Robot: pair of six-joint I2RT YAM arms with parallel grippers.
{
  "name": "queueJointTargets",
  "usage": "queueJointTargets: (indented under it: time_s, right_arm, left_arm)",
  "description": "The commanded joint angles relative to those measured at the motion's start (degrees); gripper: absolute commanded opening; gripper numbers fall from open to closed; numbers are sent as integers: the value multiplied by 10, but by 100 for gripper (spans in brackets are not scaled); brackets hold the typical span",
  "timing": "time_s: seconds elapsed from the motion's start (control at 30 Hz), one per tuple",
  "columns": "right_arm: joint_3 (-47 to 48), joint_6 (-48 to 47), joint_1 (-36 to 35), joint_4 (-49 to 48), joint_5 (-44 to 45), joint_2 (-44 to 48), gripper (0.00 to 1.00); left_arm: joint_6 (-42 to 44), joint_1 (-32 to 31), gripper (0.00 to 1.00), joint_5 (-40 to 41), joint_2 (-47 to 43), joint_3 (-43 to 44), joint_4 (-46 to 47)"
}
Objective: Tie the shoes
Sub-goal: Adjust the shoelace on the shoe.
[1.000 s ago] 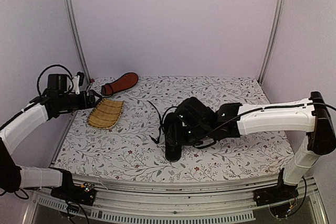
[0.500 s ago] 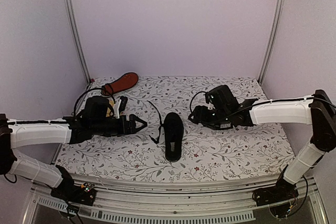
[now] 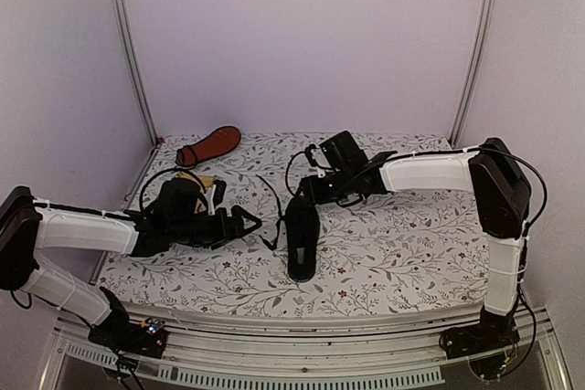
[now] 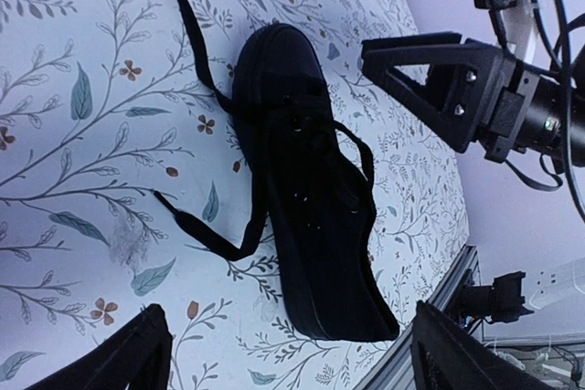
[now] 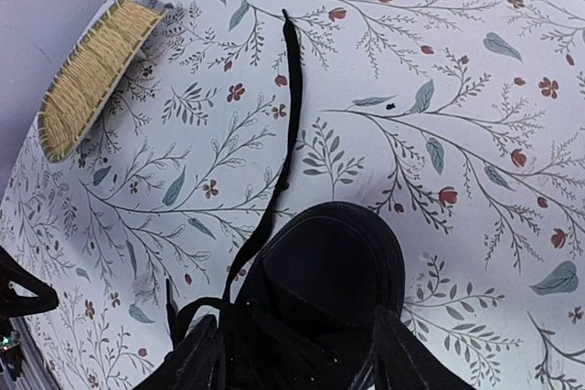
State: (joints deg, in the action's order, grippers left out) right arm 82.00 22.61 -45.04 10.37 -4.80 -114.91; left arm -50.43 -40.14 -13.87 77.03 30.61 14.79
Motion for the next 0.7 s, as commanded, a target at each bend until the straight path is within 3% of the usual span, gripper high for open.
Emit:
queueJointTargets:
  time_s: [0.0, 0.4, 0.57, 0.67]
  right_arm:
    - [50, -98, -11, 47, -15, -36, 53]
    - [101, -125, -39, 89, 8, -89, 53]
    - [89, -125, -46, 94, 31, -89, 45]
    - [87, -125, -49, 98, 46, -90, 33]
  left_arm:
    - [-1, -7, 91, 14, 1, -3, 11]
    - [10, -5, 92, 28, -10, -3, -29]
    - [21, -5, 92, 36, -21, 0, -52]
    - [25, -3, 92, 39, -22, 2, -63]
